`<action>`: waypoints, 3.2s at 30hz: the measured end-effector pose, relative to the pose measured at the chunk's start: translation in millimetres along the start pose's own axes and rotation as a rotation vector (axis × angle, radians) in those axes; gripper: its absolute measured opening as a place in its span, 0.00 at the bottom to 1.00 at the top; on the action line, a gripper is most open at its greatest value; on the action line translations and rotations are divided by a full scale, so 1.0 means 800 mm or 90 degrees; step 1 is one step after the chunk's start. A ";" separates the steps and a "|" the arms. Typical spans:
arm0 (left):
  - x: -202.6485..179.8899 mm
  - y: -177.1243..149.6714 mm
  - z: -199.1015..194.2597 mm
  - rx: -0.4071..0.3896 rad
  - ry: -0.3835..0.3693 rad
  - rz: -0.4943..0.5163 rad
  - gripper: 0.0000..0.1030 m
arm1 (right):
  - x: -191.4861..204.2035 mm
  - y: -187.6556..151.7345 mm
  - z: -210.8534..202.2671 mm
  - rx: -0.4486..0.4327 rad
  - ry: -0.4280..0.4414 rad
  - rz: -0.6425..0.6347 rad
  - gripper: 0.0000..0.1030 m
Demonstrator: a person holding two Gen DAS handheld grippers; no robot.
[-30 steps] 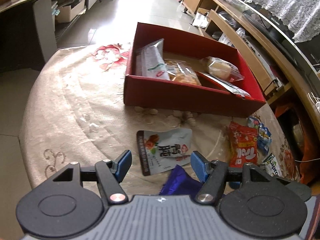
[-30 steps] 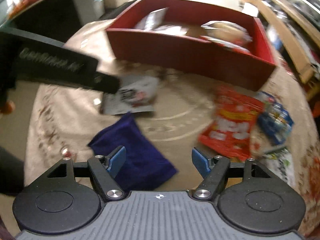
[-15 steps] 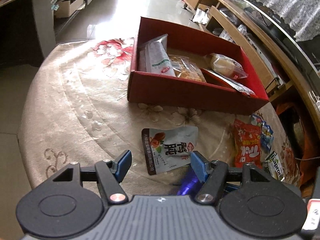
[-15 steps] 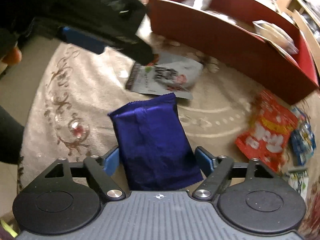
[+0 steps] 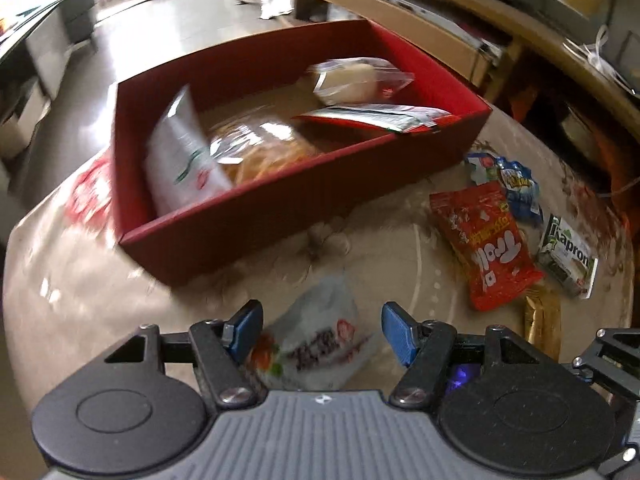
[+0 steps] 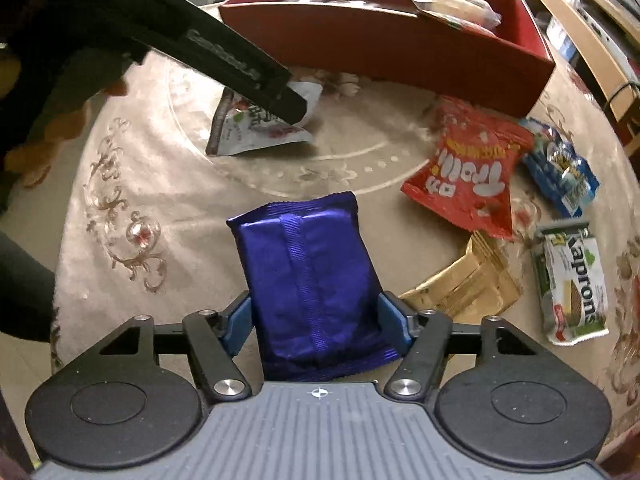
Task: Organize snacks
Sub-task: 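Grasp the dark blue pouch with right tool while left tool approaches the white duck-snack pouch, then grasp the white duck-snack pouch with left tool while right tool holds the blue pouch, then lift both held pouches and carry them over the red box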
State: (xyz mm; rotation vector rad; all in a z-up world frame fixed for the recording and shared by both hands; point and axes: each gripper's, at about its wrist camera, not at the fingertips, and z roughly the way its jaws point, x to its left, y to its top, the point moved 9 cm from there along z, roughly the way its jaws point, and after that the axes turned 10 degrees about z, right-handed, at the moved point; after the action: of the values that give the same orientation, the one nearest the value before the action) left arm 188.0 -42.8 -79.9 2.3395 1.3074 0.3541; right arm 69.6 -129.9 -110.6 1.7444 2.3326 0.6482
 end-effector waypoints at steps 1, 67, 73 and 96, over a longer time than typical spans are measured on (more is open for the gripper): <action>-0.002 0.004 0.004 0.002 -0.006 0.014 0.65 | -0.001 0.001 0.000 0.001 0.003 0.004 0.72; 0.007 -0.094 -0.015 0.057 0.102 -0.202 0.64 | 0.000 0.031 0.016 -0.052 -0.051 0.115 0.82; 0.008 -0.094 -0.012 0.060 0.094 -0.199 0.67 | 0.001 0.030 0.030 -0.045 -0.058 0.130 1.00; 0.007 -0.100 -0.024 0.038 0.064 -0.233 0.53 | -0.009 0.030 -0.009 -0.112 -0.092 0.095 0.71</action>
State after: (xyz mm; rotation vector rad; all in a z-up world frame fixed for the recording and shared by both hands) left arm 123.2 4.0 -102.0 2.0916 1.7760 0.3216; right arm 89.9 -133.1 -95.3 1.8312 2.0000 0.7015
